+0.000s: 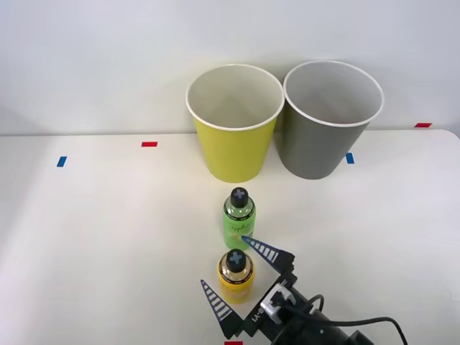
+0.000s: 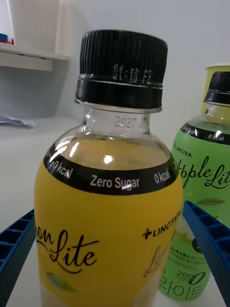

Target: Put cans in the gray bin, plastic bottles in the light green bin

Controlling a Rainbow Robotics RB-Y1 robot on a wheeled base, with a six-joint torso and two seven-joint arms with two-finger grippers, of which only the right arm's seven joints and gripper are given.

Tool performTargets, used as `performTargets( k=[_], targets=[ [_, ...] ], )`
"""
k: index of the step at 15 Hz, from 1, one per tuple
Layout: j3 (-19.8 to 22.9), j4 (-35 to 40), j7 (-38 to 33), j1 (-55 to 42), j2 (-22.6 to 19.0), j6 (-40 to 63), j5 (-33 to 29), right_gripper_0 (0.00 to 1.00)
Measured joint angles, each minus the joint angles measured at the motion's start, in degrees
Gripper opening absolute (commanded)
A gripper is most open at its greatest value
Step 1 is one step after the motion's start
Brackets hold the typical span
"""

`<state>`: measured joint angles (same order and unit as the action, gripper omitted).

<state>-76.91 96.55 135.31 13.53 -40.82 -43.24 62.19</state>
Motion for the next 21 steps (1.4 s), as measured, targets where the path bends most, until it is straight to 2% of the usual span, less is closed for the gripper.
performTargets(
  k=[8, 20, 21],
  targets=[
    [0.0, 0.0, 0.5, 0.2, -1.1, 0.0, -4.3, 1.0],
    [-0.3, -0.2, 2.0, -0.5, -0.1, 1.2, -1.1, 1.0],
    [-0.3, -0.4, 2.3, -0.6, 0.0, 1.2, -1.1, 0.71]
  ],
)
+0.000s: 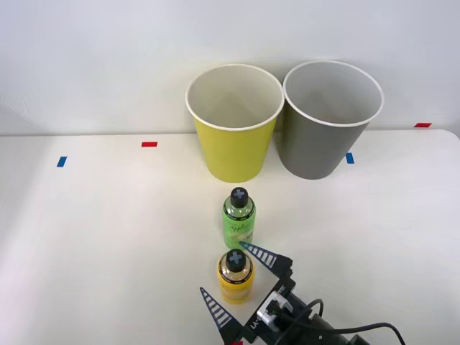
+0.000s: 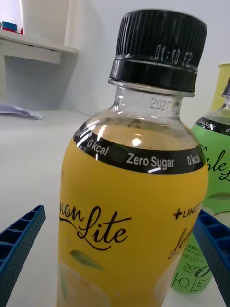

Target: Put cans in the gray bin, plastic bottles in the light green bin

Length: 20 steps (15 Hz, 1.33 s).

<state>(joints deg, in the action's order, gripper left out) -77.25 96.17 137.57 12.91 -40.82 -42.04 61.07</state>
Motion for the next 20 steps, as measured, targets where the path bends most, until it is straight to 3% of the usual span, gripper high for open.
performTargets(
  k=[2, 11, 14, 17, 20],
  targets=[
    [0.0, -0.2, 0.4, -0.5, 0.4, 0.0, 0.0, 0.0],
    [1.8, -0.2, 0.3, -2.2, 1.7, 0.0, -1.4, 0.0],
    [6.2, 0.4, -1.1, -4.0, 1.4, 3.7, -4.4, 0.0],
    [12.5, 1.9, -9.3, -6.9, -0.1, 8.7, -10.2, 0.0],
    [15.1, 4.3, -16.8, -8.3, -5.5, 9.1, -13.9, 0.0]
  ],
)
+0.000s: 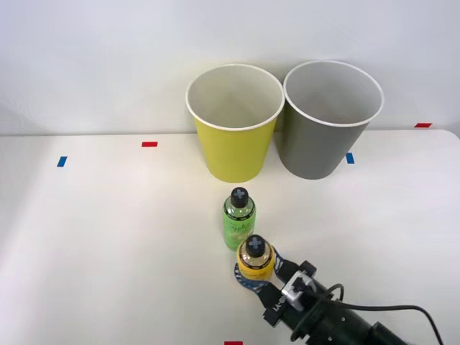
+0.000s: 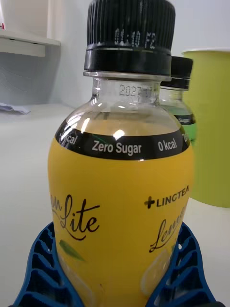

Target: Put cans in the gray bin, plastic bottles in the light green bin

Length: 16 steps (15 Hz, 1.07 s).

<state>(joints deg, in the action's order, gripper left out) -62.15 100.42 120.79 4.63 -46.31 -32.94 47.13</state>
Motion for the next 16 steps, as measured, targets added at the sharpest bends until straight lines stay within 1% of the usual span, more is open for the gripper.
performTargets(
  k=[3, 5, 12, 15, 16],
  targets=[
    [3.7, 3.1, -6.3, -1.9, -4.2, 0.1, -2.4, 0.0],
    [7.3, 3.8, -11.3, -3.1, -4.8, 0.1, -4.8, 0.0],
    [21.3, 4.0, -32.1, -5.3, -4.4, 0.2, -18.1, 0.0],
    [27.1, 4.1, -40.3, -4.9, -2.1, 0.2, -23.9, 0.0],
    [28.4, 4.1, -43.4, -4.2, -1.0, 0.3, -25.8, 0.0]
  ],
)
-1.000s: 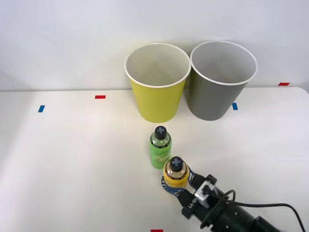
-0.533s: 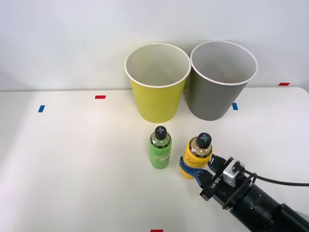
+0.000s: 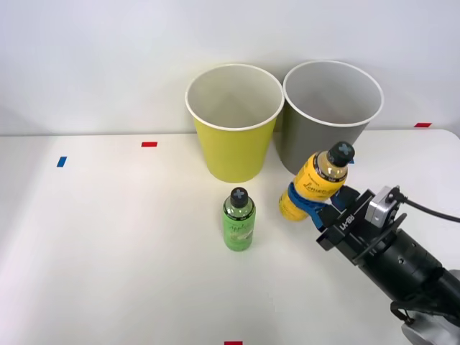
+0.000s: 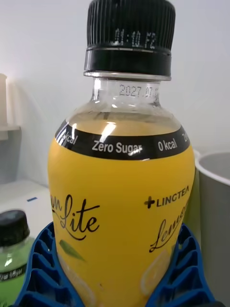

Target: Put cans in the gray bin, plastic bottles in the light green bin

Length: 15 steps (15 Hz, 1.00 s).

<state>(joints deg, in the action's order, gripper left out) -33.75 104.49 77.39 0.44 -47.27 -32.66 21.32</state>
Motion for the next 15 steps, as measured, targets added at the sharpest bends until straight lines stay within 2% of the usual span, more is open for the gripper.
performTargets(
  k=[3, 7, 11, 15],
  targets=[
    [4.6, 0.5, -8.7, 2.9, 3.7, 1.5, -6.5, 0.0],
    [9.2, 6.0, -15.3, 6.7, 8.7, 16.2, -13.6, 0.0],
    [10.0, 6.9, -16.8, 14.1, 13.4, 21.9, -12.0, 0.0],
    [10.1, 6.8, -16.9, 22.0, 17.3, 35.0, -11.7, 0.0]
  ],
)
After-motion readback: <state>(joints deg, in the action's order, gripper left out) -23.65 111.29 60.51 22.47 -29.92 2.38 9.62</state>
